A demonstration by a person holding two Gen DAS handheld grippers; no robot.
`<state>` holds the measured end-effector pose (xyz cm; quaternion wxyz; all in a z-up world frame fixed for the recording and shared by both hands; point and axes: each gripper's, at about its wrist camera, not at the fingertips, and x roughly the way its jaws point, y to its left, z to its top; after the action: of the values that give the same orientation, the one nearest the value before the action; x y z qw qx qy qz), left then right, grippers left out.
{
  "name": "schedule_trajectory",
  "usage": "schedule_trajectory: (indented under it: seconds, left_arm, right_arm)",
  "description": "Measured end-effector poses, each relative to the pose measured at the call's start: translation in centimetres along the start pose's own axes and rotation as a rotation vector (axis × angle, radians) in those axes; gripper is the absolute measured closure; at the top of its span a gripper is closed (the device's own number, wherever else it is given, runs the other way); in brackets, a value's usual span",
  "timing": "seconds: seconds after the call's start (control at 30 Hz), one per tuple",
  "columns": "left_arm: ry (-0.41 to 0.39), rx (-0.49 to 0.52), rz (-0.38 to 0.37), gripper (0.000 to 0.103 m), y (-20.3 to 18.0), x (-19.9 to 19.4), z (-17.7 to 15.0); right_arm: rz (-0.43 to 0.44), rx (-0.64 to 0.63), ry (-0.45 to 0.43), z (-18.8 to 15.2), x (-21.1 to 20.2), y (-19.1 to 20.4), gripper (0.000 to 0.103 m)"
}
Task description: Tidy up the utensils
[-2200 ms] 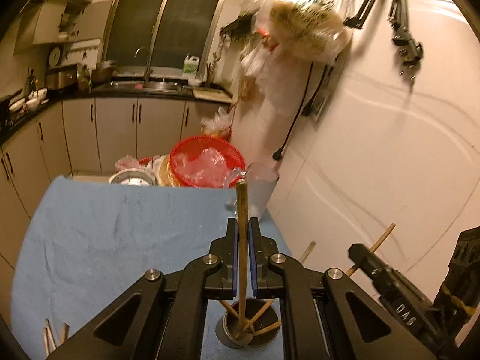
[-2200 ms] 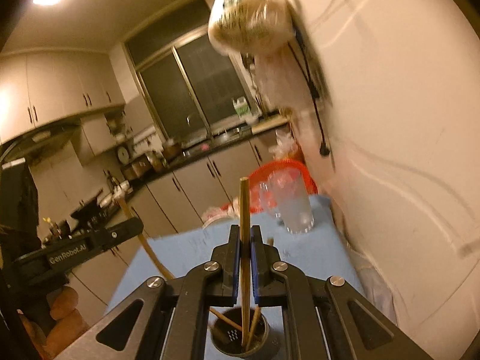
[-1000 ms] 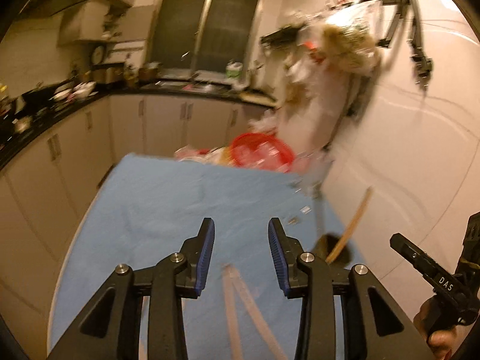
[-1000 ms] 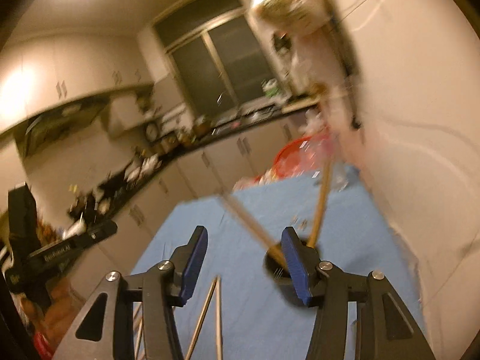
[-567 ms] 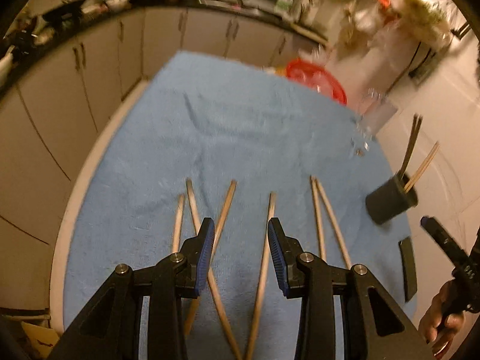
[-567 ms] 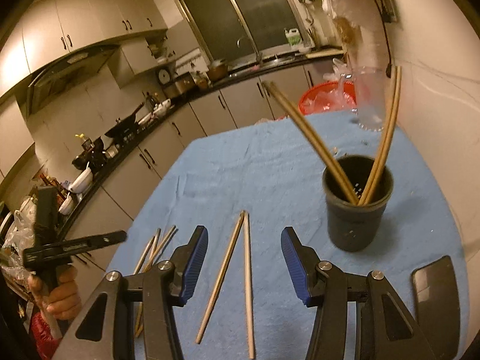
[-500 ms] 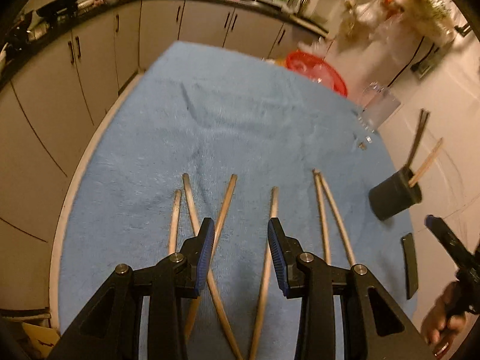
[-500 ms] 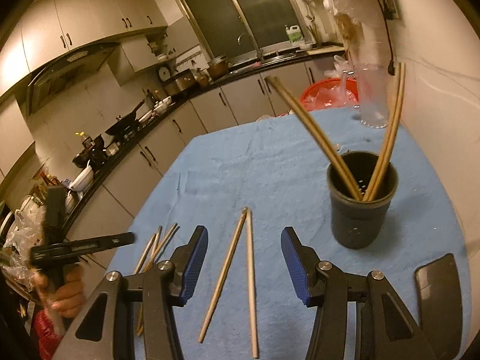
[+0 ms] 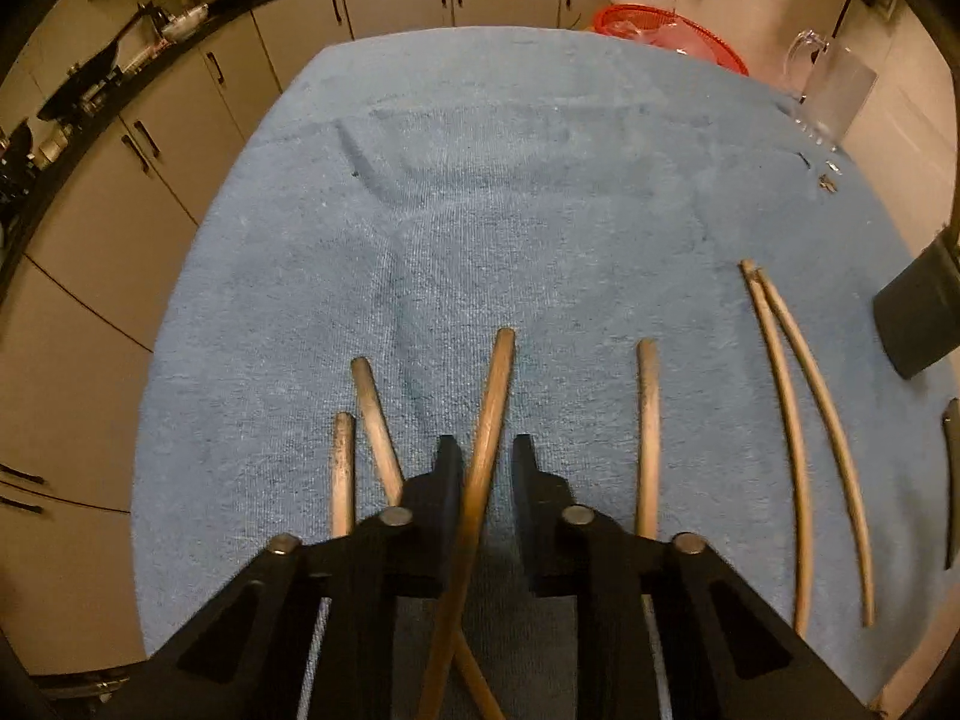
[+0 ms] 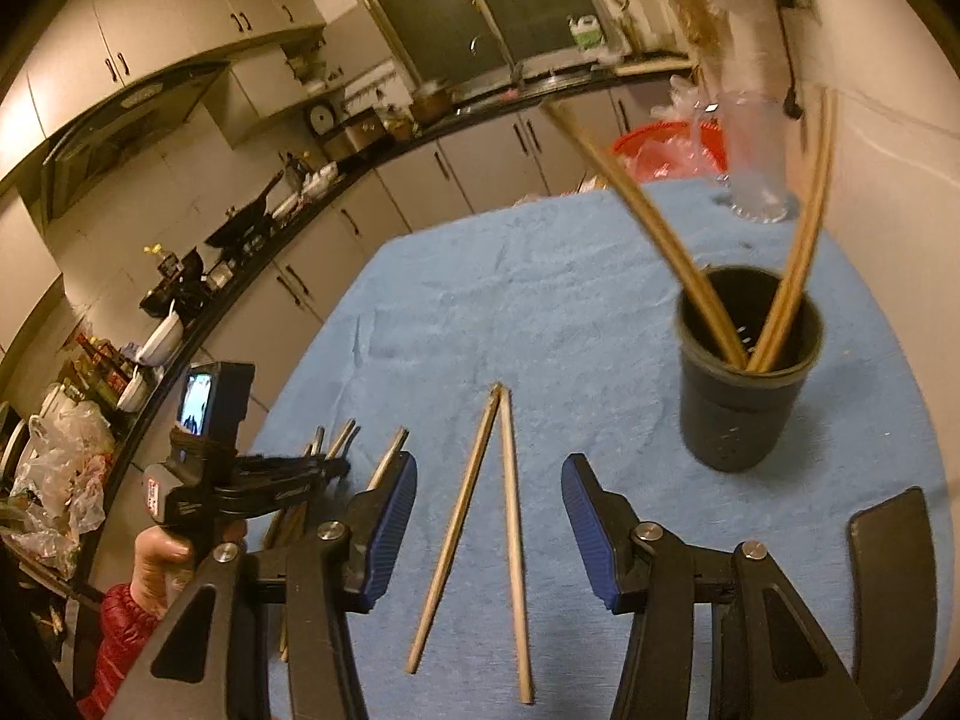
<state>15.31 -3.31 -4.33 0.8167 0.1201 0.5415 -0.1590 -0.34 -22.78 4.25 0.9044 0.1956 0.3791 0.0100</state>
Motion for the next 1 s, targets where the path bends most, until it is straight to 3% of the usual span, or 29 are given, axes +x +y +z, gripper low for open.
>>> schedule_trajectory:
  seconds: [0.07, 0.2, 0.3, 0.47, 0.73, 0.87, 1.0]
  left_arm:
    - [0.002, -0.009, -0.002, 0.094, 0.2, -0.1, -0.1]
    - [0.017, -0.066, -0.021, 0.096, 1.5, 0.0, 0.0]
    - [0.034, -0.106, -0.069, 0.096, 2.8, 0.1, 0.1]
    - [0.037, -0.09, -0.074, 0.096, 2.7, -0.3, 0.1]
    - [0.038, -0.077, -0.086, 0.096, 3.3, 0.4, 1.1]
    - [0.061, -0.095, -0.091, 0.096, 3.5, 0.6, 1.9]
    - [0.043, -0.091, -0.062, 0.096, 2.9, 0.8, 2.5]
  right_arm:
    - [0.029, 0.006, 0.059, 0.3, 1.4, 0.5, 0.066]
    - [0.036, -0.012, 0.148, 1.1, 4.9, 2.1, 0.069]
    - [0.013, -0.003, 0.222, 2.0, 8.5, 2.9, 0.069]
    - [-0.054, 0.045, 0.34, 2.8, 13.7, 2.4, 0.073]
    - [-0.147, 0.067, 0.411, 4.0, 18.1, 1.5, 0.076]
    - [-0.23, -0.016, 0.41, 4.8, 19.8, 2.5, 0.09]
    - [-0.268, -0.128, 0.392, 4.8, 20.7, 4.0, 0.094]
